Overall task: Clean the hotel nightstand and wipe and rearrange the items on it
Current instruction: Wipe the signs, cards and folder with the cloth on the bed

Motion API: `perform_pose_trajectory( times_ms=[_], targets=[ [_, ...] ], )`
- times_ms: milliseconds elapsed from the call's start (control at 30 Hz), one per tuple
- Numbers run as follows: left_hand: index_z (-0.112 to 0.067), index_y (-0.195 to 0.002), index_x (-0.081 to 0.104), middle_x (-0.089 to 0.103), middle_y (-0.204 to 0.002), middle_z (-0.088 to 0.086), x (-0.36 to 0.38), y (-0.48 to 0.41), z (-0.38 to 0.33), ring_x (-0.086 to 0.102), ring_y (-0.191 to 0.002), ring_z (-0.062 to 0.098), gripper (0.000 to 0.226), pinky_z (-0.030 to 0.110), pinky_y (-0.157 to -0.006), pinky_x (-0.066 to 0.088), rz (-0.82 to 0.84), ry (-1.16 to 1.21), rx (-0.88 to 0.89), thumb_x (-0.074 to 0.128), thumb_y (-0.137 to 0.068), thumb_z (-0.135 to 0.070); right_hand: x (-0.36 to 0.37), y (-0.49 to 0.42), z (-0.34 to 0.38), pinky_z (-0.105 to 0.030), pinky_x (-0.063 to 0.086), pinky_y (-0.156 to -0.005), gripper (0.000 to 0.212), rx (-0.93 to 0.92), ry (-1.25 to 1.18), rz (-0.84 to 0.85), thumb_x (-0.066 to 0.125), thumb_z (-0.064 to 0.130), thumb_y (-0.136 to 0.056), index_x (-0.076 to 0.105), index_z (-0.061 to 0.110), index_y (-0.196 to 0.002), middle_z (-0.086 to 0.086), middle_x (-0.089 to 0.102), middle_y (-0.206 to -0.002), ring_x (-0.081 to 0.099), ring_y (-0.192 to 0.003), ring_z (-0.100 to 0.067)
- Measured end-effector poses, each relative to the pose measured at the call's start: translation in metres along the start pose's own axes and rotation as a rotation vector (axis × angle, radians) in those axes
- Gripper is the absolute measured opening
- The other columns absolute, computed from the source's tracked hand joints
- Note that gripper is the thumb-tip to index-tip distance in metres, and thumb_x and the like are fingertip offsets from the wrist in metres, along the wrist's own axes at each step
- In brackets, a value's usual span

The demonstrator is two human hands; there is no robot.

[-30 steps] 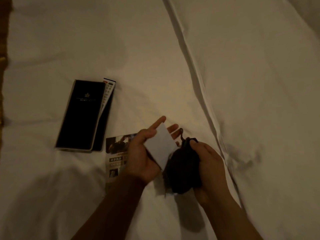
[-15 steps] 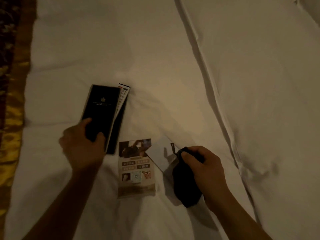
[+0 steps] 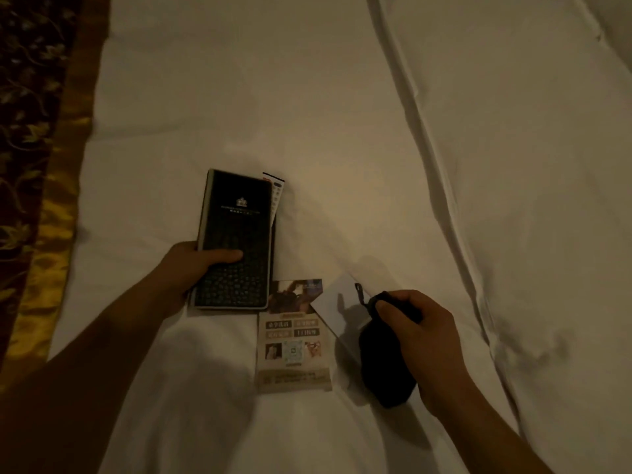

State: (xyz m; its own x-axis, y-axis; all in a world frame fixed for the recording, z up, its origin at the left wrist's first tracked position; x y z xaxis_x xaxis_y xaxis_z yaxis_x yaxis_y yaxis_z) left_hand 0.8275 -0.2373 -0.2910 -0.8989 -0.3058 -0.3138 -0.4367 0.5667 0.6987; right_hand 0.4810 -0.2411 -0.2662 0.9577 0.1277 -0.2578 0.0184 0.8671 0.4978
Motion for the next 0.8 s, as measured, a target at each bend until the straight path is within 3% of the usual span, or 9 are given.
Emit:
perform_pose_trajectory(
  times_ms=[133,267,367,500,600,700,800],
  targets=[
    [-0.017,-0.119,0.064,0.077,-0.105,0.008,0.011,0.020,-0.001,0.077,-0.085,0.023,0.049,0.035,-0.070,0.064,0.062,0.188,0.124,0.079,-0.073,-0.007,0.009,0.005,0.016,-0.025,0.053,-0.062,0.014,-0.008,-0.047,0.041,0.070,0.023,-0.085,0.074,0.036,-0.081,0.011,0.074,-0.077,0.070,-0.068,-0.006],
    [-0.021,-0.123,0.063,0.078,-0.103,0.001,0.001,0.050,-0.003,0.077,-0.086,0.019,0.066,0.031,-0.063,0.062,-0.007,0.302,0.235,0.084,-0.061,-0.018,0.025,0.006,0.046,-0.021,0.055,-0.058,0.011,-0.053,-0.178,0.093,0.069,0.018,-0.087,0.075,0.027,-0.082,0.002,0.075,-0.078,0.073,-0.069,-0.015],
    [-0.024,-0.124,0.064,0.078,-0.104,-0.003,0.003,0.076,-0.005,0.077,-0.088,0.017,0.072,0.030,-0.063,0.061,-0.013,0.306,0.307,0.090,-0.057,-0.024,0.040,0.003,0.072,-0.027,0.058,-0.065,0.005,-0.075,-0.291,0.110,0.071,0.021,-0.086,0.074,0.023,-0.089,0.002,0.075,-0.083,0.074,-0.075,-0.015],
    [-0.020,-0.122,0.067,0.079,-0.104,0.001,0.023,0.097,-0.012,0.077,-0.090,0.021,0.059,0.029,-0.065,0.061,0.028,0.339,0.365,0.085,-0.068,-0.030,0.067,-0.003,0.103,-0.040,0.061,-0.080,0.012,-0.126,-0.348,0.136,0.074,0.032,-0.082,0.074,0.023,-0.090,0.003,0.076,-0.087,0.073,-0.085,-0.016],
    [-0.018,-0.121,0.068,0.079,-0.102,0.002,0.036,0.107,-0.020,0.077,-0.091,0.021,0.047,0.028,-0.068,0.061,0.023,0.361,0.382,0.074,-0.075,-0.028,0.086,-0.001,0.117,-0.030,0.061,-0.076,0.023,-0.195,-0.281,0.206,0.078,0.029,-0.077,0.069,0.024,-0.098,0.007,0.074,-0.090,0.071,-0.083,-0.006],
    [-0.025,-0.117,0.069,0.079,-0.097,-0.004,0.026,0.114,-0.026,0.076,-0.087,0.014,0.032,0.026,-0.068,0.061,-0.111,0.286,0.444,0.073,-0.086,-0.017,0.096,0.005,0.118,-0.032,0.058,-0.084,0.035,-0.328,-0.056,0.212,0.079,0.021,-0.077,0.063,0.025,-0.108,0.006,0.068,-0.102,0.066,-0.092,-0.008],
    [-0.035,-0.115,0.068,0.077,-0.098,-0.006,0.001,0.123,-0.029,0.075,-0.087,0.009,0.030,0.028,-0.071,0.062,-0.217,0.233,0.508,0.074,-0.088,-0.022,0.109,0.018,0.118,-0.030,0.051,-0.091,0.037,-0.437,0.040,0.225,0.075,0.025,-0.082,0.062,0.023,-0.116,0.001,0.063,-0.110,0.060,-0.102,-0.012]
  ],
)
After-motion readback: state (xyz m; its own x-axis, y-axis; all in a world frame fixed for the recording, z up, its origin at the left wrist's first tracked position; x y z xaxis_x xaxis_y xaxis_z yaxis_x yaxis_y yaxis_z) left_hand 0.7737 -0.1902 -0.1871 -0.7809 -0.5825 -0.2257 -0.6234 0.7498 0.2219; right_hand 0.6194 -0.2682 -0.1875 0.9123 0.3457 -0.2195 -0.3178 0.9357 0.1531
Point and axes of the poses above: each hand's wrist, its own y-axis away from the middle knuckle, its own x-axis out of the palm, z = x × y, the point moved 4 cm from there along -y, towards the middle knuckle
